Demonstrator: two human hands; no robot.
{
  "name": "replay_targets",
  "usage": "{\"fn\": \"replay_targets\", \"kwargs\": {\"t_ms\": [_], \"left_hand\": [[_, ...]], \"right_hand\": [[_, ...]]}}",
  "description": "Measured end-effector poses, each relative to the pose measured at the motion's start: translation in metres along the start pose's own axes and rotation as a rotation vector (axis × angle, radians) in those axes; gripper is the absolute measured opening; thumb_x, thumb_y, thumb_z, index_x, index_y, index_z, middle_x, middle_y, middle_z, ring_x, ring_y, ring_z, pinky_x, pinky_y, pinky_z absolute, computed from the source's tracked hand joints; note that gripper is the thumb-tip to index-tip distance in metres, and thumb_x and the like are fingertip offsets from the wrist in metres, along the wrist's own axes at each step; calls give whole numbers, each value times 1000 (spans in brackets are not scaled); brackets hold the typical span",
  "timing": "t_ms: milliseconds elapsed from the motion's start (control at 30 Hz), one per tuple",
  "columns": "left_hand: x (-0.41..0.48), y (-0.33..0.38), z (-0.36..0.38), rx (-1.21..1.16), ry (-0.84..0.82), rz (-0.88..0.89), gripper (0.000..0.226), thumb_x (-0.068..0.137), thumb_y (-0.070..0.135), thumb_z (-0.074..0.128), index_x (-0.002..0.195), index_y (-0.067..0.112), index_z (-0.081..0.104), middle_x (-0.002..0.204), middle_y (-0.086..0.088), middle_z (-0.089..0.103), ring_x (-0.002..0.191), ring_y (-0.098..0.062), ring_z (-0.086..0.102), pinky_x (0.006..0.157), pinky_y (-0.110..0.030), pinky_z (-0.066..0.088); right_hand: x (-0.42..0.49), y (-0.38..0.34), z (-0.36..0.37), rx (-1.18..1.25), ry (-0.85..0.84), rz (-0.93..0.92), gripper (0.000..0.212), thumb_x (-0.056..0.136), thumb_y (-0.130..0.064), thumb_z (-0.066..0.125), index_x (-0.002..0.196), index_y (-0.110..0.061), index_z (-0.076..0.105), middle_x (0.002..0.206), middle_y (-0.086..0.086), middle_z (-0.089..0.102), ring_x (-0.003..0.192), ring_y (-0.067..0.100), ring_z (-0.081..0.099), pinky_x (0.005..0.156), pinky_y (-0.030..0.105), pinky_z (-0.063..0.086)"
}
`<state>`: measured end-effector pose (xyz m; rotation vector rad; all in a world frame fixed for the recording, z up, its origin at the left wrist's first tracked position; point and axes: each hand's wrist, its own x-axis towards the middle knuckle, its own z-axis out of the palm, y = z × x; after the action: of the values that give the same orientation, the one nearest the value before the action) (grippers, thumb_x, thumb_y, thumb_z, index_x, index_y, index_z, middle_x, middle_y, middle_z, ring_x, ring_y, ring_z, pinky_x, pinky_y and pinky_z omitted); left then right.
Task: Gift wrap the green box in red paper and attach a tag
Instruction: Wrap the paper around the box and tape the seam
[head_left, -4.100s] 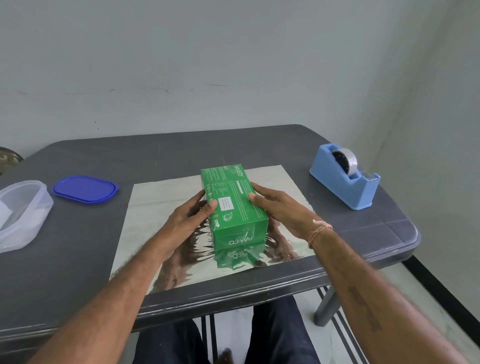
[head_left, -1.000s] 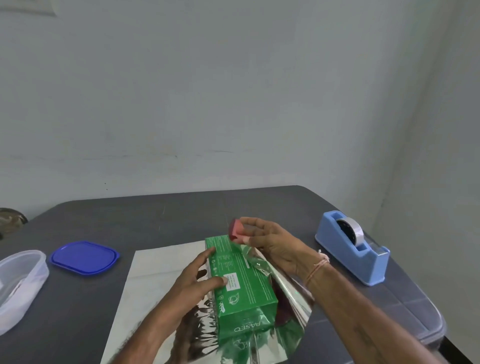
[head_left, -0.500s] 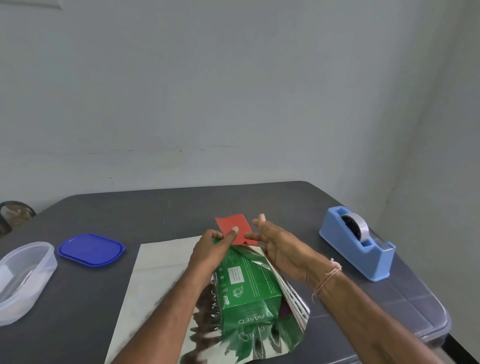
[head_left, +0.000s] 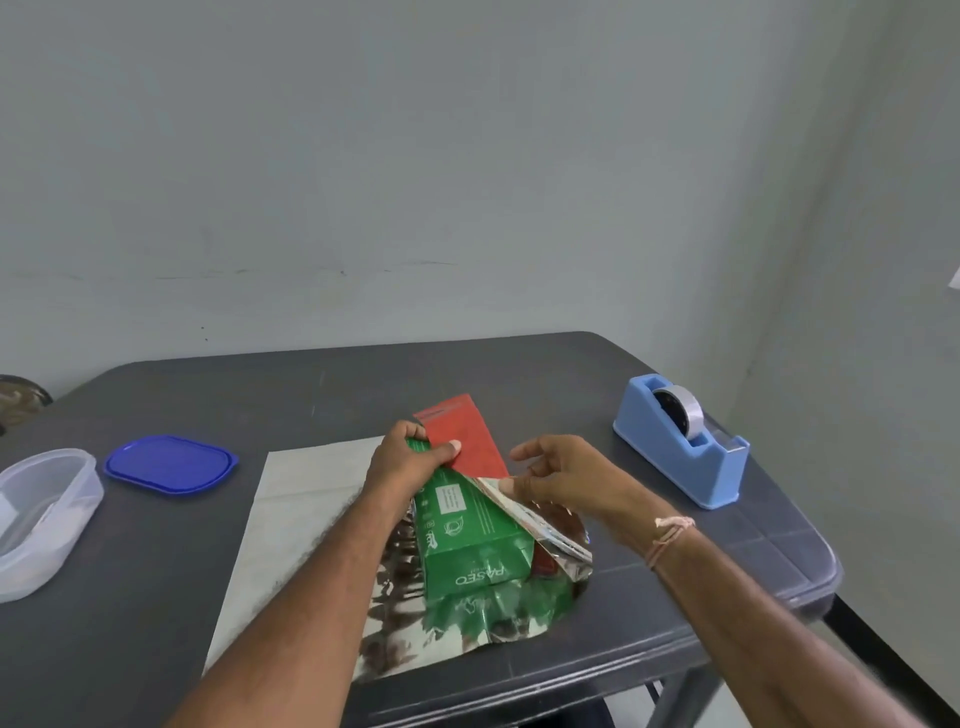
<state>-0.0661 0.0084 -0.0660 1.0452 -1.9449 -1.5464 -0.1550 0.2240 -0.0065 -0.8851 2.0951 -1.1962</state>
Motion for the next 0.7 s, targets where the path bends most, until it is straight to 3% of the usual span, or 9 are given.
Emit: {"fn": "replay_targets", "kwargs": {"t_ms": [167,300,467,600,700], "left_hand": [[3,0,1,-49,-17,-25,47,71,29,93,101,19,58,102,-7,75,84,-26,76,81,-48,63],[3,-1,1,-56,-13,-45,48,70,28,93,100,23,57,102,-7,73,86,-28,75,82,-49,63],[3,-1,3,-116,-8,-38,46,70,23,93,98,20,57,102,-11,74,87,-30,76,81,-52,63],[5,-3,3,-120,2,-26,41,76,22,90,102,17,59,102,-11,75,88,-28,75,80,-46,64],[7,-6,3,-155,-15,-18,37,81,20,87,105,14,59,101,-12,75,79,-24,74,67,-34,61]], "right_hand": [[-16,4,2,65,59,-17,27,78,-14,89,101,-11,74,93,18,75,77,18,68,72,29,57],[-40,-6,15,62,115,-128,19,78,-10,87,93,-16,77,92,8,78,79,13,71,73,25,58],[-64,-10,49,-55,212,-265,29,79,1,82,96,-20,71,86,2,73,73,4,67,72,18,57],[-72,4,74,-156,241,-378,39,83,9,73,102,-22,62,83,-4,68,77,10,66,71,27,60],[-72,13,83,-246,239,-429,42,85,7,72,105,-27,57,85,-9,66,80,8,65,71,24,58]]}}
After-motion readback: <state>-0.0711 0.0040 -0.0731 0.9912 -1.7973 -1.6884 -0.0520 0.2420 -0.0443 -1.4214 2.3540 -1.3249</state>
